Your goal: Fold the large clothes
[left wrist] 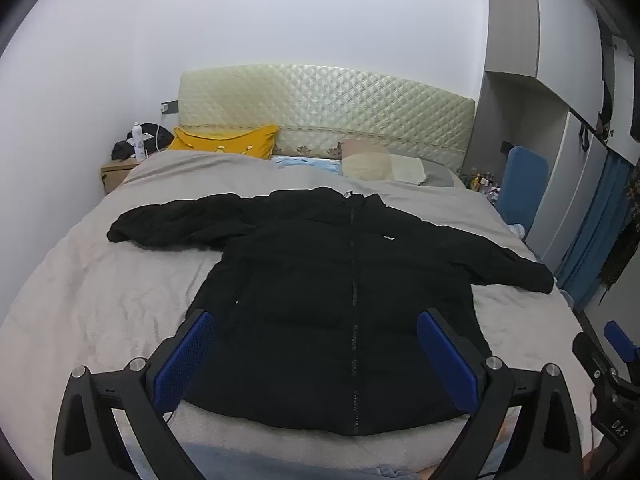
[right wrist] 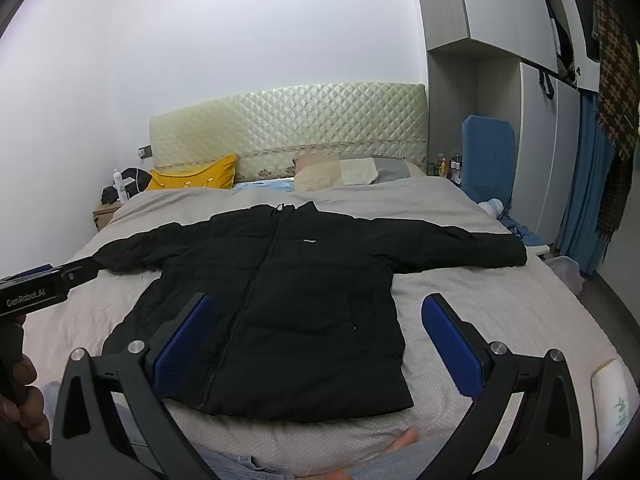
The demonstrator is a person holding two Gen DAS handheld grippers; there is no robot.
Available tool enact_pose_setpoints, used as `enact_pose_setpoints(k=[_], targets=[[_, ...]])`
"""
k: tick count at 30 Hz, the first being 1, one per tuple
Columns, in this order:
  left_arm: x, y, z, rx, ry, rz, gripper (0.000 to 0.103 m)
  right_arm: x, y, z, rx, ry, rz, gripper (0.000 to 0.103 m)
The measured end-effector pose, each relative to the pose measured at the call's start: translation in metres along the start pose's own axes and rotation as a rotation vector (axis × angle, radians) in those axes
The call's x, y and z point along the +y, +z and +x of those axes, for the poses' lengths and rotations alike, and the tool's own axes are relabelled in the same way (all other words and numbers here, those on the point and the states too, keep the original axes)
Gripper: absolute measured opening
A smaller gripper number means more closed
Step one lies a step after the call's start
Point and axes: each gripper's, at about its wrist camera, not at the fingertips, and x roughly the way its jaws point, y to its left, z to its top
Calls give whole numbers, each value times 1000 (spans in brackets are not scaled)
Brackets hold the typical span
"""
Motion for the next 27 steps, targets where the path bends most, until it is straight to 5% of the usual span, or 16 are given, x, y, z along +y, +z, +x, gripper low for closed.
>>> enact_pose_setpoints(k=[27], targets=[[2, 1, 1, -3, 24, 5, 102, 4, 3, 2, 6, -7, -3, 103]])
